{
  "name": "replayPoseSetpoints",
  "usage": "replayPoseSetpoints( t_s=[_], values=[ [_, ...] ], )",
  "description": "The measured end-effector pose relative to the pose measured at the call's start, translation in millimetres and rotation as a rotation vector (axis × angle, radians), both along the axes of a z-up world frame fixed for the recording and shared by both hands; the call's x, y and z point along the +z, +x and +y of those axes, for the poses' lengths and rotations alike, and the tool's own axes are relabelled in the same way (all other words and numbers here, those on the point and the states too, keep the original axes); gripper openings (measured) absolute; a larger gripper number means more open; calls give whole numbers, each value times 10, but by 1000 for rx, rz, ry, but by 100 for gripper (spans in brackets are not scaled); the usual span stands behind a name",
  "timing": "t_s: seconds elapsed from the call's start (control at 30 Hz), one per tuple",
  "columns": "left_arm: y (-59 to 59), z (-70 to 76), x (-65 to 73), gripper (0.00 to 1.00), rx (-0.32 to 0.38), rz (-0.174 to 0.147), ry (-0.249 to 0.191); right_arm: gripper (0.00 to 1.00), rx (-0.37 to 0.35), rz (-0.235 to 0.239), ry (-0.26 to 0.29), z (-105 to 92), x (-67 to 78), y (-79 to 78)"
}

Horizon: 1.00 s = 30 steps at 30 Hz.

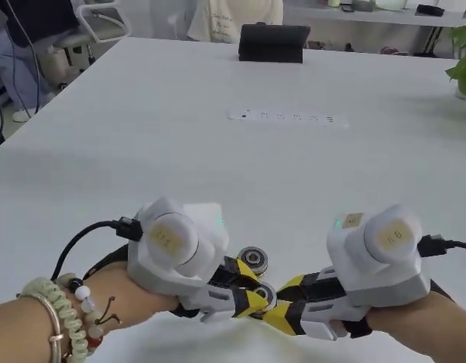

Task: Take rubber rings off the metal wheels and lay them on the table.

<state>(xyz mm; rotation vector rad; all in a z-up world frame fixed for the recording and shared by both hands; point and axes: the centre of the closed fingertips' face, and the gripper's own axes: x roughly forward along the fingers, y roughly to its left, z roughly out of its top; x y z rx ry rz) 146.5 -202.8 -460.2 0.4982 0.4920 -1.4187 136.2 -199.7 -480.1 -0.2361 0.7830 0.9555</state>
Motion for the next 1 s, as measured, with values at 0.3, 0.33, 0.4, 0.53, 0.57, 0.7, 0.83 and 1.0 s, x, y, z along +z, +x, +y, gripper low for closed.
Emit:
replayPoseSetpoints(
  t_s=[0.3,0.33,0.4,0.53,0.57,0.7,0.83,1.0],
  values=[
    [-2,5,3,8,6,5,-13,7,43,-27,-43,-43,-13,-19],
    [-2,6,3,8,6,5,-14,5,45,-29,-46,-49,-13,-19],
    [-1,6,4,8,8,8,-15,1,42,-42,-47,-58,-4,6],
    [-1,5,7,8,9,9,-19,0,40,-44,-56,-68,-8,5],
    [-1,5,7,8,10,9,-19,0,28,-38,-55,-77,-11,14],
    [6,2,7,8,12,3,-17,0,-56,26,-5,-114,-7,55],
    [25,10,5,8,21,-1,-7,0,-149,84,57,-153,30,101],
    [31,13,6,7,27,1,-7,0,-225,138,157,-137,136,155]
  ],
)
